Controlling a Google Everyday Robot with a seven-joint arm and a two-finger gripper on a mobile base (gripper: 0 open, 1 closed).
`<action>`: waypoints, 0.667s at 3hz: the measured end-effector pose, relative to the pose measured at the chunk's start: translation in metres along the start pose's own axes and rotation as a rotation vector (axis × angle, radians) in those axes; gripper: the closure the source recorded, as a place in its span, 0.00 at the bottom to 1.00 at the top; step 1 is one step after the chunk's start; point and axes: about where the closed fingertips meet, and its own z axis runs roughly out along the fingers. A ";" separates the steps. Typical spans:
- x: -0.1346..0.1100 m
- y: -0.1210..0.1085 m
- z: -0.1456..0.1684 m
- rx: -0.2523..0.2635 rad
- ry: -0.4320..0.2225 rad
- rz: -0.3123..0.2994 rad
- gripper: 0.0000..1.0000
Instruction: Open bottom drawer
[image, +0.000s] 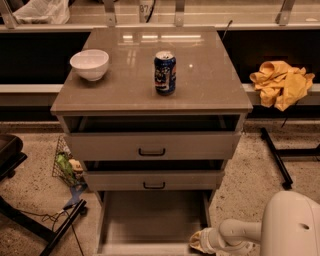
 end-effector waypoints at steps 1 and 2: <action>0.005 0.046 -0.008 -0.089 0.003 0.028 1.00; 0.004 0.049 -0.009 -0.103 0.004 0.033 1.00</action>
Offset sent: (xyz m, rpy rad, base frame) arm -0.1720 0.0105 0.0278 0.1232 0.3040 0.1476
